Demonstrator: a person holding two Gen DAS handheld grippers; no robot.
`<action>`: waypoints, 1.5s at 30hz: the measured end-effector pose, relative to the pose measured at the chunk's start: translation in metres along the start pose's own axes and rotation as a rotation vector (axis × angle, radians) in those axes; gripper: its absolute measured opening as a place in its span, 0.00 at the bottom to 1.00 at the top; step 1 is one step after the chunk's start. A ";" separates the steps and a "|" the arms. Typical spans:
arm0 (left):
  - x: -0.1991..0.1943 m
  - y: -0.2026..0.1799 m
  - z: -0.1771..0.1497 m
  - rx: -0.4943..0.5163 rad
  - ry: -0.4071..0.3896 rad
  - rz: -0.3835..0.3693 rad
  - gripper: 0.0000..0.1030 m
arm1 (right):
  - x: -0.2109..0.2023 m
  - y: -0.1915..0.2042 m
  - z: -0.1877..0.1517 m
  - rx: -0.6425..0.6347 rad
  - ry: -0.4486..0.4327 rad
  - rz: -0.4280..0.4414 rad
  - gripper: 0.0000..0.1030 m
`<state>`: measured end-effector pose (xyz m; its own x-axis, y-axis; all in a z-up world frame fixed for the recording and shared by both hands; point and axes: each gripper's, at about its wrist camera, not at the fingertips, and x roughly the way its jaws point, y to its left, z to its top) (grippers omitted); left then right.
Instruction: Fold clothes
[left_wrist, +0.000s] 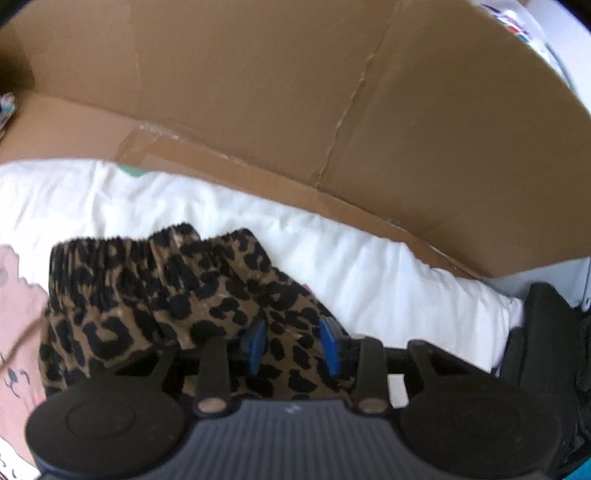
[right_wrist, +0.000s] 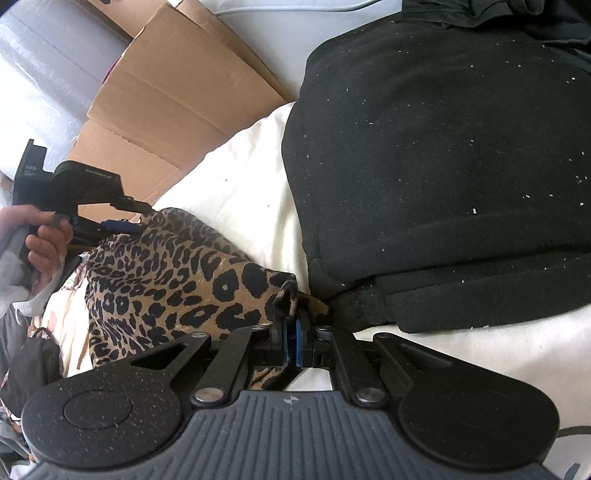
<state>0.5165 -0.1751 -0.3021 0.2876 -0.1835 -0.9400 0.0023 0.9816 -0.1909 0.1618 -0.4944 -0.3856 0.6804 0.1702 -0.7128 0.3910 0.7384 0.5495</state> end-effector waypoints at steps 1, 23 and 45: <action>0.003 0.000 -0.001 -0.001 0.006 0.008 0.34 | 0.000 0.000 0.000 -0.002 0.000 0.001 0.02; 0.020 0.034 -0.011 -0.278 0.049 0.011 0.01 | 0.004 -0.003 0.006 -0.020 0.010 0.004 0.03; -0.015 -0.010 0.008 -0.169 -0.031 -0.066 0.00 | 0.000 -0.013 0.004 0.023 0.005 0.010 0.02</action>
<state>0.5197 -0.1821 -0.2838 0.3212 -0.2427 -0.9154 -0.1380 0.9443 -0.2988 0.1594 -0.5068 -0.3909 0.6810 0.1813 -0.7095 0.3980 0.7216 0.5665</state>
